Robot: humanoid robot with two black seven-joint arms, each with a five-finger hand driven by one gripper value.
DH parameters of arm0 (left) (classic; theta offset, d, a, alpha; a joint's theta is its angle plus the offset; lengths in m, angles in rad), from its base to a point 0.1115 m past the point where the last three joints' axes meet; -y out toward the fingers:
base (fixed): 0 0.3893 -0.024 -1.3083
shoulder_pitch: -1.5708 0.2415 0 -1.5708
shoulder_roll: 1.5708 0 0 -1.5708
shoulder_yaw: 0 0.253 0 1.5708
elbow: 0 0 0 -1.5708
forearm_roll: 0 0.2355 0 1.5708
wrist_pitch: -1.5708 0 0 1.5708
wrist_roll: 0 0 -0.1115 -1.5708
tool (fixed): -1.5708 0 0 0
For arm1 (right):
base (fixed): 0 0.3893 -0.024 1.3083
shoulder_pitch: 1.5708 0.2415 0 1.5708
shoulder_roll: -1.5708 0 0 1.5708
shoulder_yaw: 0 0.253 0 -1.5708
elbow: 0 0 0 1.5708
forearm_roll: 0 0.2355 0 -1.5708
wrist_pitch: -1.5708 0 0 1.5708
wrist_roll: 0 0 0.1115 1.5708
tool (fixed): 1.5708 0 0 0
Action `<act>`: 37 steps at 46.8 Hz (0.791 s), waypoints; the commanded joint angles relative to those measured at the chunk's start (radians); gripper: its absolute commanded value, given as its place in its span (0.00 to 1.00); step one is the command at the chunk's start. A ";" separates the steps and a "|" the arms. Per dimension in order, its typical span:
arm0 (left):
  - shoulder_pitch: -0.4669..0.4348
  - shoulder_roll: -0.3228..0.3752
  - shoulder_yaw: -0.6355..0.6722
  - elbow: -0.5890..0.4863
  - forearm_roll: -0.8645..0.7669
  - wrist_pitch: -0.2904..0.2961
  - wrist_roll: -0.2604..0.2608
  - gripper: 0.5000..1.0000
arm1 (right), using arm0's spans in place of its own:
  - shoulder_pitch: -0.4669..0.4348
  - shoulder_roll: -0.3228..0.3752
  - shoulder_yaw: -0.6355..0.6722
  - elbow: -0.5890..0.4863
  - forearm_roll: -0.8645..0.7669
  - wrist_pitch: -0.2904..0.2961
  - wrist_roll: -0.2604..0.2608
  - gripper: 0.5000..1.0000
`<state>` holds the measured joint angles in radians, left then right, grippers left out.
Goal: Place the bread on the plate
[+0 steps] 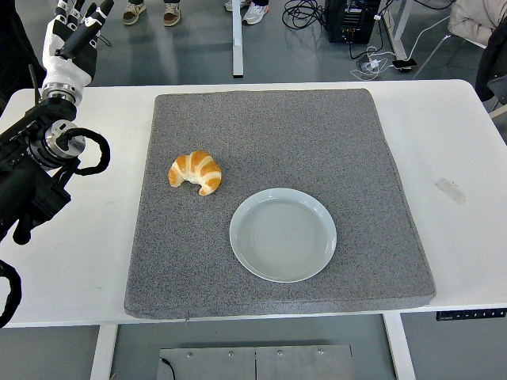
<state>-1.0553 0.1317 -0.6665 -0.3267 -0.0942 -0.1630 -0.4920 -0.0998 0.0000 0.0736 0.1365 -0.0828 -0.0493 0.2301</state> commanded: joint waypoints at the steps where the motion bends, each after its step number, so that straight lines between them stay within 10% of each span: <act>1: 0.002 -0.003 0.002 0.000 -0.001 0.000 0.001 0.97 | 0.000 0.000 0.000 0.000 0.000 0.000 0.000 1.00; 37: 0.000 0.025 0.015 -0.008 0.011 -0.044 0.010 0.97 | 0.000 0.000 0.000 0.000 0.000 0.000 0.000 1.00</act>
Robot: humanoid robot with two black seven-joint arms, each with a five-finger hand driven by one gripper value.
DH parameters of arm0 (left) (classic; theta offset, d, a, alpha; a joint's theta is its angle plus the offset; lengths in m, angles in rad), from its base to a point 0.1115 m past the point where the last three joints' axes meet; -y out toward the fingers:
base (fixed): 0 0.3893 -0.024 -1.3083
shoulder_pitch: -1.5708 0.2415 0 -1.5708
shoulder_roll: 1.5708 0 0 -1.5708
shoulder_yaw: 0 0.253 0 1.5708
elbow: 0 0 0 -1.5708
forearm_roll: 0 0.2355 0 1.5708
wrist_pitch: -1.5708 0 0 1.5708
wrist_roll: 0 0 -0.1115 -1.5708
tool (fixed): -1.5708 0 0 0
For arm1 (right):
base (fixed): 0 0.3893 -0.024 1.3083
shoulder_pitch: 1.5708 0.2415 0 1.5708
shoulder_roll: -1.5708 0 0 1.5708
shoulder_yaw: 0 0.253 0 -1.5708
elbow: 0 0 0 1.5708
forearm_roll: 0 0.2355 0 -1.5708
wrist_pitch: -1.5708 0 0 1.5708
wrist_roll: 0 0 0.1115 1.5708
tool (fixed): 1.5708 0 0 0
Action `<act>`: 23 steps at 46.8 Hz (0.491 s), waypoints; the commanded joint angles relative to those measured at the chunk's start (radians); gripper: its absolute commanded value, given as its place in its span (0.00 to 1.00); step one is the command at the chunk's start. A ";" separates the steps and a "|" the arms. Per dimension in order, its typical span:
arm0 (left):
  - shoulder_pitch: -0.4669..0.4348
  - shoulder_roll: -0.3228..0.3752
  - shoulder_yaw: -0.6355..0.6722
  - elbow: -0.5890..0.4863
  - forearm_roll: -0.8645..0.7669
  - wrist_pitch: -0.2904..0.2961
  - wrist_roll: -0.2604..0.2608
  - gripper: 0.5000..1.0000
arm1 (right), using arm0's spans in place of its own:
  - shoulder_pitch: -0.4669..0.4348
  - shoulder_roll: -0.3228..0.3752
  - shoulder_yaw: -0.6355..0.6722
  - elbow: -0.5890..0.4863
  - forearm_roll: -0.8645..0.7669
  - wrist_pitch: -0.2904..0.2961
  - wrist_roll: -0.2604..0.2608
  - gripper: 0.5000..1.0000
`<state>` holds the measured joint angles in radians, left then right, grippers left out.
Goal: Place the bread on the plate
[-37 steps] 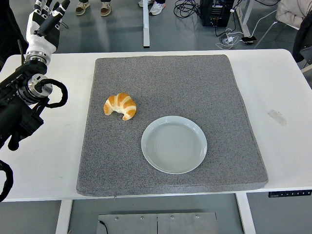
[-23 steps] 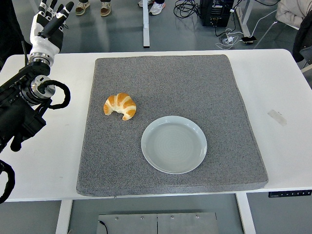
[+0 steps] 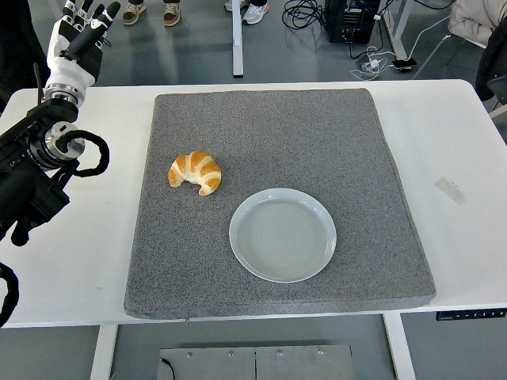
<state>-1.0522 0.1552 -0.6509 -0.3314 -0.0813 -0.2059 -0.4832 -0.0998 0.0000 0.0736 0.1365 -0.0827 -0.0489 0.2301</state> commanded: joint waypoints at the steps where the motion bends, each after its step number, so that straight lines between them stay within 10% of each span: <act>1: -0.003 0.000 -0.001 -0.003 -0.002 0.000 0.002 0.97 | 0.000 0.000 0.000 0.000 0.000 0.000 0.000 1.00; 23: 0.000 0.050 0.143 -0.080 -0.002 0.042 -0.002 0.97 | 0.000 0.000 0.000 0.000 0.000 -0.002 0.000 1.00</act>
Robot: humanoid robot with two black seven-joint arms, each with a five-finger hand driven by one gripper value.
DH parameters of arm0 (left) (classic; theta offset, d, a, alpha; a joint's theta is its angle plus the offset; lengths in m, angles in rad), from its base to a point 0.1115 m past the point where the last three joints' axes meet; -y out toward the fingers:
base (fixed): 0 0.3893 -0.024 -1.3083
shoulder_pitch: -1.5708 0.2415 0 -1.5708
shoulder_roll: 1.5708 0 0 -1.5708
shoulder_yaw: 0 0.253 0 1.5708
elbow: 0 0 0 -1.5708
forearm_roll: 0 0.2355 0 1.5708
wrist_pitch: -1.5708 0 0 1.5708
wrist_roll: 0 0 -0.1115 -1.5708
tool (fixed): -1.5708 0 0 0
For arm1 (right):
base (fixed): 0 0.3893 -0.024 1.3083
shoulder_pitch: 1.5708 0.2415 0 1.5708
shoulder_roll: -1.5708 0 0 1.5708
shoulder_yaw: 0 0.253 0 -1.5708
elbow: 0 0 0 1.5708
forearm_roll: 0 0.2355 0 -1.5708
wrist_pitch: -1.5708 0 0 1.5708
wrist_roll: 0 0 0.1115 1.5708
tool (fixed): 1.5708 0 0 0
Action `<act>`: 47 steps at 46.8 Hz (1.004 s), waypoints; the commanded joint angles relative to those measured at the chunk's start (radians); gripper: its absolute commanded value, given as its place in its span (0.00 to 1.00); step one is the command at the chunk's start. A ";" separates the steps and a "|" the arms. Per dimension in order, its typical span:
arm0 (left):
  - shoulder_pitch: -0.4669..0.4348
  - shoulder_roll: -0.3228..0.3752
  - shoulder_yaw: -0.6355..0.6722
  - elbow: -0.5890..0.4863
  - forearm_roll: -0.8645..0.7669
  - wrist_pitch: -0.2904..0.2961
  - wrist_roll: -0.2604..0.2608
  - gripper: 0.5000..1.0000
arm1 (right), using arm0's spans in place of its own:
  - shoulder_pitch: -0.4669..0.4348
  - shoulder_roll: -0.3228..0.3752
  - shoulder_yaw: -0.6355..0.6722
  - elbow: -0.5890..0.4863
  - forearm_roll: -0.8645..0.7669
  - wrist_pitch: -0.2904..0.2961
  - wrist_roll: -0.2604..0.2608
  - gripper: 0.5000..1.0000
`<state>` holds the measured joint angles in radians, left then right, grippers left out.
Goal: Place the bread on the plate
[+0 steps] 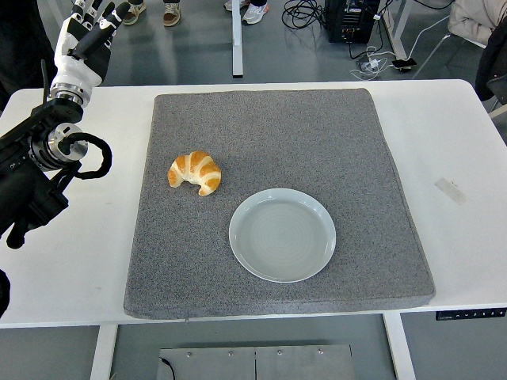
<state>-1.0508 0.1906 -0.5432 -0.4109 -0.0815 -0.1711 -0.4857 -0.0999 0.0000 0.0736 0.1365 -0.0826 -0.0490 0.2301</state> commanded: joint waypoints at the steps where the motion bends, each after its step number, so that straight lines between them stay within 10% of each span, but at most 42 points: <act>1: -0.002 0.018 0.045 -0.002 -0.001 0.004 -0.002 0.97 | 0.000 0.000 0.000 0.000 0.000 0.000 0.000 1.00; 34: -0.201 0.151 0.575 -0.167 0.163 -0.033 -0.001 0.97 | 0.002 0.000 0.000 0.000 0.000 -0.002 0.000 1.00; 47: -0.244 0.253 0.706 -0.437 0.523 0.226 -0.010 0.98 | 0.000 0.000 0.000 0.000 0.000 0.000 0.000 1.00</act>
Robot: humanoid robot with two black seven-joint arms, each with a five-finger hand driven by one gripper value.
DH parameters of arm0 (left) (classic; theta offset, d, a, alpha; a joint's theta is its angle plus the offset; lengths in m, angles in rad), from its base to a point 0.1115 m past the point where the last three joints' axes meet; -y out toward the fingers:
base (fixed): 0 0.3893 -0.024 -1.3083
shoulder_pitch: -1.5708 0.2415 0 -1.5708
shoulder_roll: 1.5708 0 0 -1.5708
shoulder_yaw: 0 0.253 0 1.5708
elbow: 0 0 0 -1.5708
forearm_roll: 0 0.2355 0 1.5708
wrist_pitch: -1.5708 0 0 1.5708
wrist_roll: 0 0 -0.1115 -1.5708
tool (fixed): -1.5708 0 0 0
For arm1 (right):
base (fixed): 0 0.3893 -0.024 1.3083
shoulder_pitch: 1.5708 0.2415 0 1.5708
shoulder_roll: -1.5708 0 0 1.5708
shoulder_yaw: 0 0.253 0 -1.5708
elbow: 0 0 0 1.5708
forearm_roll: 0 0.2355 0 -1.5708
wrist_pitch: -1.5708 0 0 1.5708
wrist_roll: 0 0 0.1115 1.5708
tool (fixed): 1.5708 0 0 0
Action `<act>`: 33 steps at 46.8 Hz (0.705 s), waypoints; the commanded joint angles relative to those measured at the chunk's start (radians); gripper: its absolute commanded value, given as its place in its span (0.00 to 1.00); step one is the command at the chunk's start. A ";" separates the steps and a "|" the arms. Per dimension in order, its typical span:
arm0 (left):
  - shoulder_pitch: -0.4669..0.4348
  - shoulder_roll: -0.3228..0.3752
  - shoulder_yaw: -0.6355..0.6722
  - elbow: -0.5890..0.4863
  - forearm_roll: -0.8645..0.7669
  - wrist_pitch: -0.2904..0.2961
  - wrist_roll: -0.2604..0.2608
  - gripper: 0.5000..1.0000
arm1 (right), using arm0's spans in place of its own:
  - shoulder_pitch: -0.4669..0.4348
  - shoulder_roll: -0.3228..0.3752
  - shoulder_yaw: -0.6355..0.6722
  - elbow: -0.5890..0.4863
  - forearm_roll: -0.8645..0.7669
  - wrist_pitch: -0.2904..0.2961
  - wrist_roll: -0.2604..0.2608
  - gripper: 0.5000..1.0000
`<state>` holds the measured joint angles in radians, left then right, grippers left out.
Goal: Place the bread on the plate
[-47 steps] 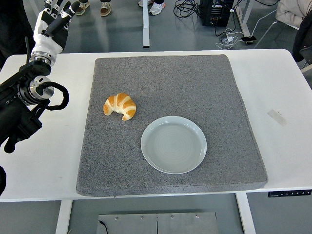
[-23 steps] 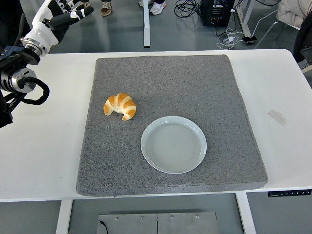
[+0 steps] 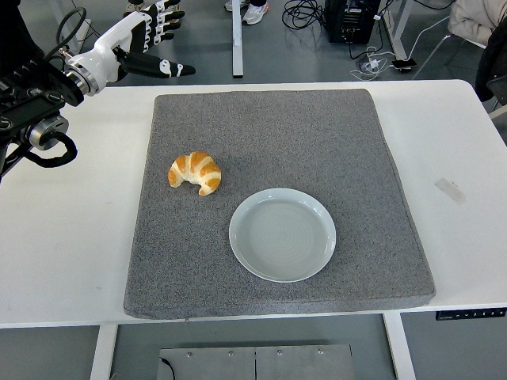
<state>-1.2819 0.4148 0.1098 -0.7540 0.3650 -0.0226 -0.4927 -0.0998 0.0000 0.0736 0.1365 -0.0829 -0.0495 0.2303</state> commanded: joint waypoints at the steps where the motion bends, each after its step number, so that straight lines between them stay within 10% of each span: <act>1: -0.020 0.038 0.076 -0.125 0.106 0.113 -0.004 0.98 | 0.000 0.000 0.000 0.000 0.000 0.000 0.000 1.00; 8: -0.056 0.071 0.194 -0.257 0.209 0.245 -0.032 0.98 | 0.000 0.000 0.000 0.000 0.000 0.000 0.000 1.00; 33: -0.100 0.133 0.340 -0.324 0.212 0.251 -0.078 0.98 | 0.000 0.000 0.000 0.000 0.000 0.000 0.000 1.00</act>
<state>-1.3821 0.5485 0.4469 -1.0784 0.5774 0.2232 -0.5664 -0.0997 0.0000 0.0736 0.1365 -0.0827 -0.0493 0.2301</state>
